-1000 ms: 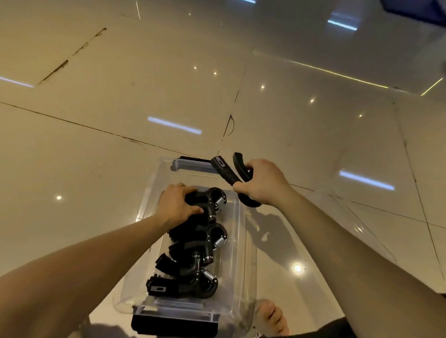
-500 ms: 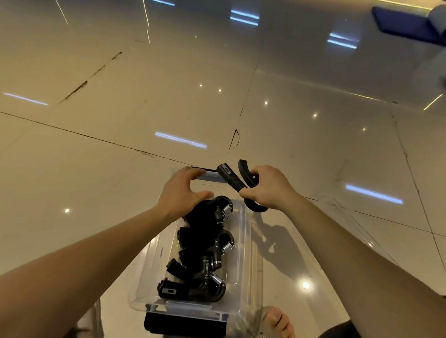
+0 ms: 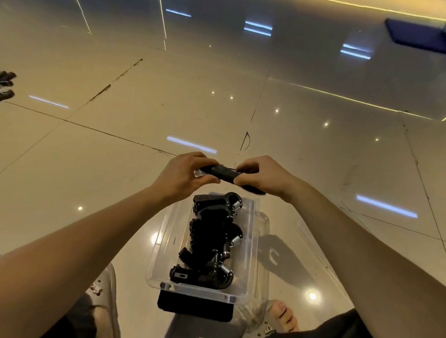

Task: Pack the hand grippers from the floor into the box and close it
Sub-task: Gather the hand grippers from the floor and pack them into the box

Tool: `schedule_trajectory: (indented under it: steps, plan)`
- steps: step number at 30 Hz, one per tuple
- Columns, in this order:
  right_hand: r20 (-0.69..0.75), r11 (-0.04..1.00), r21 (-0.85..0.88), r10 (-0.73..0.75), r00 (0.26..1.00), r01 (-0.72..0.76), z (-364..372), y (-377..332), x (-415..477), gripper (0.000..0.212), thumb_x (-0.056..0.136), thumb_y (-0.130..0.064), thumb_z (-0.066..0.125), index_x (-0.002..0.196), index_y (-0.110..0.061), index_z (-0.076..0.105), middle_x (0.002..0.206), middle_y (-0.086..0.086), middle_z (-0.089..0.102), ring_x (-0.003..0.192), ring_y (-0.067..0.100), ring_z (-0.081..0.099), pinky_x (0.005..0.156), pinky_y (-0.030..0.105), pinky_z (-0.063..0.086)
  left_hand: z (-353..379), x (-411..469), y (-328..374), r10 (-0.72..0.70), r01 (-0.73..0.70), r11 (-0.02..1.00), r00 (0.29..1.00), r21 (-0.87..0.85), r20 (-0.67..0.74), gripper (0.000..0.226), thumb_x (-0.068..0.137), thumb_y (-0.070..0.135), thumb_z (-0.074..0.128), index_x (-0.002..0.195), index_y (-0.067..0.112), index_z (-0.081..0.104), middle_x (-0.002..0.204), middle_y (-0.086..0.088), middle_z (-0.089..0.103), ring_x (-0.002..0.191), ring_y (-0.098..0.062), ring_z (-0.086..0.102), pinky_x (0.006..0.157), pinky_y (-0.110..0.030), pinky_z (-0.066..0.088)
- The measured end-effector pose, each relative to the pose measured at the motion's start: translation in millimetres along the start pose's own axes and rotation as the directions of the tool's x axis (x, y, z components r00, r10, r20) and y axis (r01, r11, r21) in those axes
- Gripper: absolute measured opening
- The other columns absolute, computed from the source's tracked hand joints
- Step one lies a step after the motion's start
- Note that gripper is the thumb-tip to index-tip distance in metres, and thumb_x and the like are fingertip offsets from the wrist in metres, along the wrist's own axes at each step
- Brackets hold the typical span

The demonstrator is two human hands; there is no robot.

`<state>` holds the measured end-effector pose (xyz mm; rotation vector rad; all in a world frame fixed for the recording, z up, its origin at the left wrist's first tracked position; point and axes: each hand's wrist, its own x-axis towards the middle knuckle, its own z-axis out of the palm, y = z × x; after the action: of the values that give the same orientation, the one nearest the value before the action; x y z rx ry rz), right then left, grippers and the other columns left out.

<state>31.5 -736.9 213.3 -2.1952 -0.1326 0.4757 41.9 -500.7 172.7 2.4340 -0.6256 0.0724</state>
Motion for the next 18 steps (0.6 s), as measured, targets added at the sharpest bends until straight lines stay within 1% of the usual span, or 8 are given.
schedule_trajectory:
  steps: [3,5,9,11,13,15,17,18]
  plan:
    - [-0.057,0.988,0.151,-0.024,0.998,0.032,-6,1,-3,0.020,0.090,-0.018,0.073,0.109,-0.012,0.075,0.097,0.011,0.073,0.084,0.015,0.064,0.076,0.023,0.053,-5,-3,1,-0.080,0.074,0.990,0.996,-0.123,-0.048,0.022,0.090,0.042,0.070,0.105,0.028,0.077,0.080,0.005,0.070,0.070,-0.012,0.059,0.066,-0.034,0.048]
    - [-0.135,0.974,0.223,-0.018,0.991,0.049,-11,5,-3,0.017,0.091,-0.014,0.072,0.107,-0.011,0.076,0.101,0.013,0.074,0.085,0.016,0.065,0.077,0.028,0.054,-8,-4,3,-0.130,0.118,0.972,0.990,-0.201,-0.047,0.018,0.092,0.039,0.069,0.099,0.025,0.078,0.072,0.001,0.069,0.063,-0.017,0.058,0.062,-0.034,0.045]
    - [-0.184,0.951,0.306,0.016,0.983,0.042,-18,11,-3,0.017,0.091,-0.008,0.070,0.107,-0.011,0.075,0.104,0.012,0.074,0.099,0.031,0.068,0.088,0.043,0.057,-12,-5,12,-0.145,0.134,0.950,0.989,-0.283,-0.017,0.019,0.092,0.038,0.070,0.099,0.023,0.079,0.076,0.002,0.073,0.071,-0.017,0.067,0.072,-0.044,0.056]
    - [-0.188,0.948,0.315,0.021,0.982,0.040,-18,13,-2,0.017,0.091,-0.008,0.070,0.107,-0.011,0.075,0.104,0.013,0.074,0.101,0.033,0.069,0.088,0.045,0.058,-13,-5,14,-0.176,0.161,0.930,0.984,-0.329,-0.015,0.019,0.091,0.035,0.071,0.101,0.022,0.079,0.079,0.004,0.074,0.072,-0.014,0.069,0.076,-0.045,0.058]
    - [-0.197,0.948,0.316,0.022,0.980,0.042,-16,13,-1,0.015,0.092,-0.008,0.069,0.106,-0.010,0.075,0.101,0.014,0.074,0.094,0.030,0.070,0.084,0.043,0.059,-11,-3,13,-0.203,0.185,0.924,0.979,-0.335,-0.019,0.018,0.091,0.036,0.071,0.101,0.022,0.078,0.080,0.005,0.074,0.074,-0.013,0.069,0.079,-0.047,0.058]
    - [-0.211,0.942,0.334,0.035,0.977,0.039,-12,12,1,0.012,0.094,-0.008,0.068,0.104,-0.006,0.074,0.094,0.014,0.073,0.083,0.024,0.070,0.078,0.039,0.061,-8,-3,12,-0.206,0.191,0.941,0.978,-0.278,-0.024,0.030,0.086,0.047,0.073,0.106,0.025,0.076,0.088,0.008,0.073,0.083,-0.012,0.067,0.081,-0.044,0.056]
    - [-0.214,0.921,0.390,0.081,0.973,0.009,-7,11,2,0.010,0.095,-0.007,0.067,0.102,-0.002,0.073,0.089,0.014,0.072,0.073,0.019,0.071,0.073,0.035,0.062,1,-6,13,-0.153,0.153,0.977,0.988,-0.151,0.007,0.062,0.075,0.064,0.074,0.124,0.027,0.067,0.107,0.011,0.069,0.097,-0.009,0.062,0.087,-0.033,0.052]
    - [-0.204,0.906,0.424,0.109,0.973,-0.013,-6,11,2,0.009,0.095,-0.007,0.067,0.100,-0.003,0.072,0.089,0.015,0.072,0.070,0.019,0.071,0.073,0.035,0.062,6,-8,13,-0.116,0.117,0.990,0.993,-0.084,0.021,0.076,0.071,0.067,0.075,0.133,0.027,0.061,0.115,0.010,0.066,0.102,-0.009,0.058,0.090,-0.031,0.048]
